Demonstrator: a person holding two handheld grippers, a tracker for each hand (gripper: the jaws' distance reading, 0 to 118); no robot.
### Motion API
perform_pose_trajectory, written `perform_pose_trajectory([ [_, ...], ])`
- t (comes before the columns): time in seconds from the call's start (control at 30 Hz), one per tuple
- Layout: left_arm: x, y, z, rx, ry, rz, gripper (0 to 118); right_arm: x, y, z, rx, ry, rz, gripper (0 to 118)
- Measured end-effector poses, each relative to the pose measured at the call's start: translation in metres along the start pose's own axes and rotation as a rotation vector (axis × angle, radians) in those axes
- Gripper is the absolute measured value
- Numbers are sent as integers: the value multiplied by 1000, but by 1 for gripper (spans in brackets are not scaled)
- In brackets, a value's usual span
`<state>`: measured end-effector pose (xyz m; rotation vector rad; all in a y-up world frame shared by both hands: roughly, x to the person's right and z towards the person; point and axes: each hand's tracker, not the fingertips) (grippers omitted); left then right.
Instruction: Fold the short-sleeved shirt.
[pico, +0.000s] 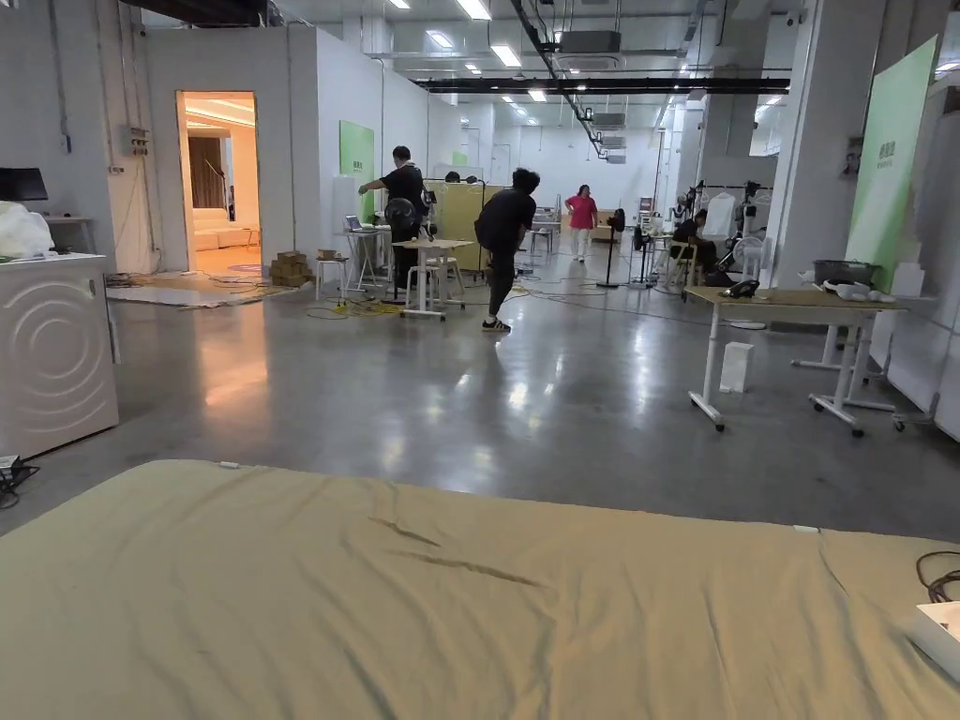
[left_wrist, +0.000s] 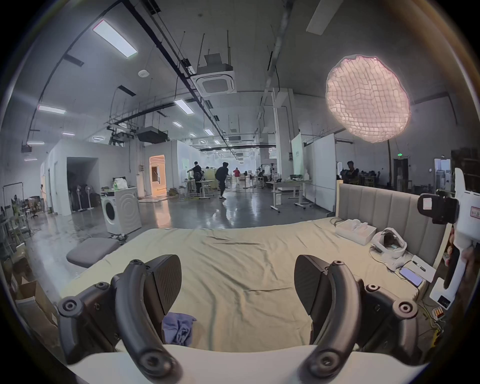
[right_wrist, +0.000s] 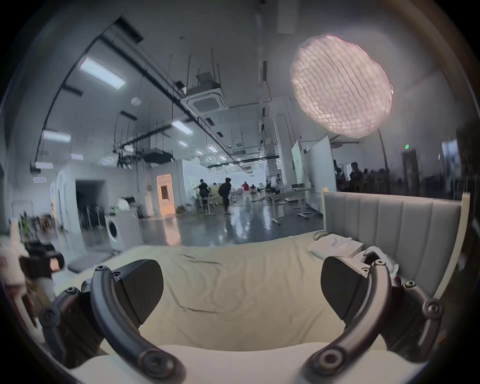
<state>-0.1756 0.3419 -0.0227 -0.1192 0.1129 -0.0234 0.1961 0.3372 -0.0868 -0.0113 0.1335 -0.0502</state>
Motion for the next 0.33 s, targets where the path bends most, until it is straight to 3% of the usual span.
perform_pose_trajectory([
  [0.2, -6, -1, 9, 42, -40, 89, 94, -5, -11, -3, -40, 58, -18, 118],
  [0.33, -6, 0, 16, 83, -6, 53, 94, -15, -15, -3, -38, 29, 76, 118],
])
